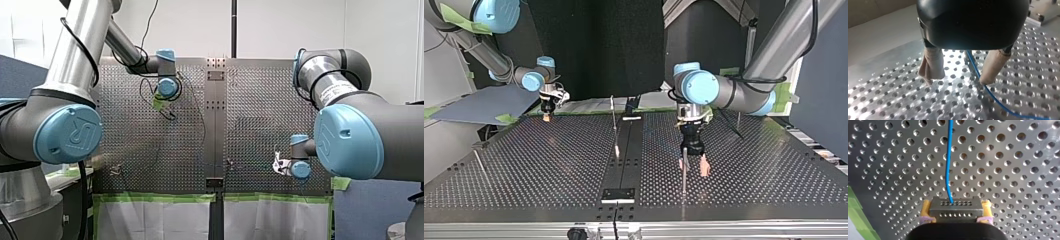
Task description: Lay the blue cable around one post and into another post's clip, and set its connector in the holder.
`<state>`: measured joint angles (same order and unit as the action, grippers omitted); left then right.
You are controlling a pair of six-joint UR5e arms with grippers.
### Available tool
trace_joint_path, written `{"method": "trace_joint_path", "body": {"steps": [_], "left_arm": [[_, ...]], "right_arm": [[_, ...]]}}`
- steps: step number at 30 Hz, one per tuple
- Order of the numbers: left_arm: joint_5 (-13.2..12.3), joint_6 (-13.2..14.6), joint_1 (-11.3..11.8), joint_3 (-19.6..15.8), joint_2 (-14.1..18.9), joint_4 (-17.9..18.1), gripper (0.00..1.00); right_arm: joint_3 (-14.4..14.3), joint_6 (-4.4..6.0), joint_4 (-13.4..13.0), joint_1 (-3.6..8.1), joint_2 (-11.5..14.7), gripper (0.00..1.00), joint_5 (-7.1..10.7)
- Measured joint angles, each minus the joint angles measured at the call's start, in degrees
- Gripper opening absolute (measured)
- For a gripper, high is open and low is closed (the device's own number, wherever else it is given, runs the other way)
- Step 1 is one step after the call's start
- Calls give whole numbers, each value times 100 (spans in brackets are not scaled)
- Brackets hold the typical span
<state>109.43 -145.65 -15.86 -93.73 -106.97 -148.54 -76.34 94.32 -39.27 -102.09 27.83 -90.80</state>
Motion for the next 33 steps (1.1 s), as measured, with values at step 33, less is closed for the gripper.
{"method": "trace_joint_path", "body": {"steps": [33], "left_arm": [[127, 229, -52, 40, -9, -537, 100]], "right_arm": [[0, -8, 26, -14, 0, 0, 0]]}}
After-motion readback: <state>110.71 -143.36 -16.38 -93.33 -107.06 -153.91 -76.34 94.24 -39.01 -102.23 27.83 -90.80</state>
